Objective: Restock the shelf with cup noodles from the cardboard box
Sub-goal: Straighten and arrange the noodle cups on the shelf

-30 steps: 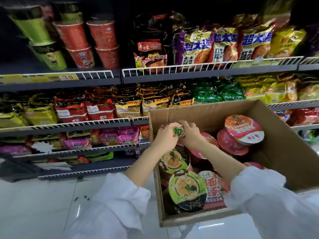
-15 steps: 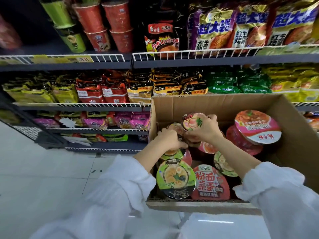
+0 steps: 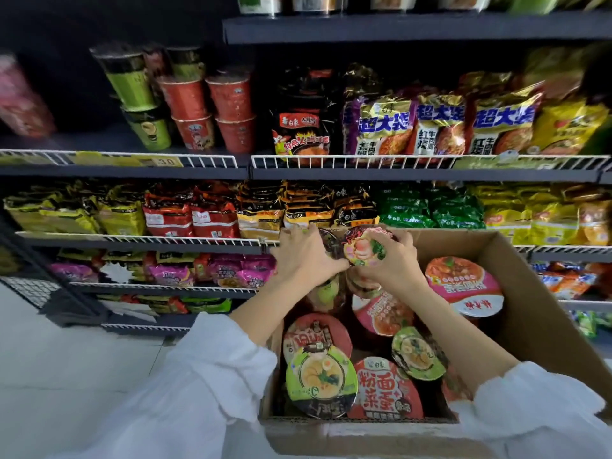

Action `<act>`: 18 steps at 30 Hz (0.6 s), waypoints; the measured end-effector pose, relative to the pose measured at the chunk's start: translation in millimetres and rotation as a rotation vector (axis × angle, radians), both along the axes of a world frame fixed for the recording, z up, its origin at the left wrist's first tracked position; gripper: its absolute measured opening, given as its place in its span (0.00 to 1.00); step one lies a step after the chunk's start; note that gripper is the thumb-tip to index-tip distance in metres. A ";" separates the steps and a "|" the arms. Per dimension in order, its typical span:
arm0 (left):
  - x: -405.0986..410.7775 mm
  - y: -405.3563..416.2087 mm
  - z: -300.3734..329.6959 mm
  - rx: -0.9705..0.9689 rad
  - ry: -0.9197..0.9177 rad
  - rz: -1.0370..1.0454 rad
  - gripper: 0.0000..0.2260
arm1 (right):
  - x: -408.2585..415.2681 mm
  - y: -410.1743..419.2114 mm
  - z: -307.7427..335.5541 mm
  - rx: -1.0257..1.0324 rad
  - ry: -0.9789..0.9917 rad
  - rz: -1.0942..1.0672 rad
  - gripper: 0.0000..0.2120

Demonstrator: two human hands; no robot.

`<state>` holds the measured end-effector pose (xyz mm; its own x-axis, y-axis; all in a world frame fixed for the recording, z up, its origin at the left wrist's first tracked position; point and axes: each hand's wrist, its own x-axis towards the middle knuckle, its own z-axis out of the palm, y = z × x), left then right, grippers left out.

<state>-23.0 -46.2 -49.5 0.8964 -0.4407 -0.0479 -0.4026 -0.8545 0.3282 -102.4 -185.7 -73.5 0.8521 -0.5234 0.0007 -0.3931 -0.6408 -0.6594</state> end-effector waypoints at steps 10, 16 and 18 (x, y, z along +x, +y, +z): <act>51.1 93.4 88.2 -0.245 -0.295 0.038 0.34 | 66.7 74.5 78.9 -0.088 -0.237 0.116 0.34; 128.0 209.2 112.9 -0.322 -0.383 0.120 0.31 | 159.3 180.5 100.4 -0.106 -0.360 0.229 0.31; 164.6 254.8 118.4 -0.364 -0.389 0.145 0.29 | 196.5 224.1 107.7 -0.091 -0.376 0.248 0.32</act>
<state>141.6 208.5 68.9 0.8703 -0.2375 0.4315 -0.4396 -0.7695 0.4632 94.1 38.4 34.2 0.8835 -0.2867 0.3705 0.0357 -0.7472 -0.6636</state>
